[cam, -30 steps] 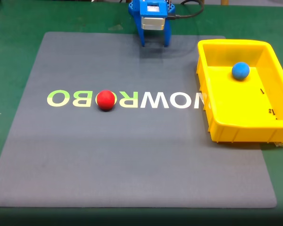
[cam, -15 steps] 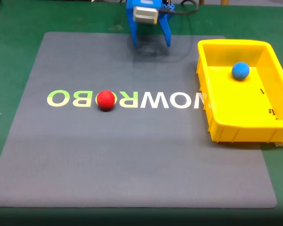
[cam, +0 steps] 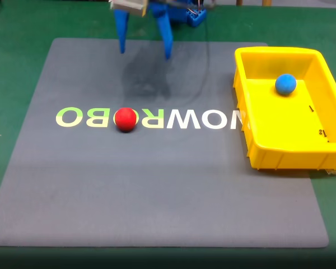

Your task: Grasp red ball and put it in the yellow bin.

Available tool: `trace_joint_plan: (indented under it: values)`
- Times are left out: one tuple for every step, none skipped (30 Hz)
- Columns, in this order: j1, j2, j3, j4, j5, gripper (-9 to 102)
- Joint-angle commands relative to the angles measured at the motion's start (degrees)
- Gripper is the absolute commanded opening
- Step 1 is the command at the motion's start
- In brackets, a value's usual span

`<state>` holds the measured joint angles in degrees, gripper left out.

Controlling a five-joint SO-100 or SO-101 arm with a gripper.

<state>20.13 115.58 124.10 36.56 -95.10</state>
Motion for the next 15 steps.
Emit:
trace_joint_plan:
  values:
    - [1.6,-7.5,-7.8,-3.4,-0.2,35]
    - [1.8,-9.8,-9.1,-4.2,-0.1,35]
    - [1.8,-12.3,-10.6,-4.7,0.1,35]
    - [2.0,-14.6,-12.1,-4.7,0.3,35]
    - [2.1,-16.5,-13.7,-5.0,0.4,35]
    - [2.2,-18.5,-15.4,-5.0,0.5,35]
    - [2.4,-20.2,-16.9,-5.0,0.6,35]
    - [2.4,-21.8,-18.4,-5.0,0.8,35]
    - [2.5,-23.3,-19.6,-5.0,0.8,35]
    - [2.6,-24.7,-20.8,-5.0,0.8,35]
    - [2.7,-25.9,-22.1,-5.0,0.9,35]
    - [2.7,-27.1,-23.1,-5.0,0.9,35]
    - [2.8,-28.1,-24.0,-5.0,0.8,35]
    - [2.8,-29.1,-24.9,-5.0,0.8,35]
    - [2.8,-30.1,-25.7,-5.0,0.8,35]
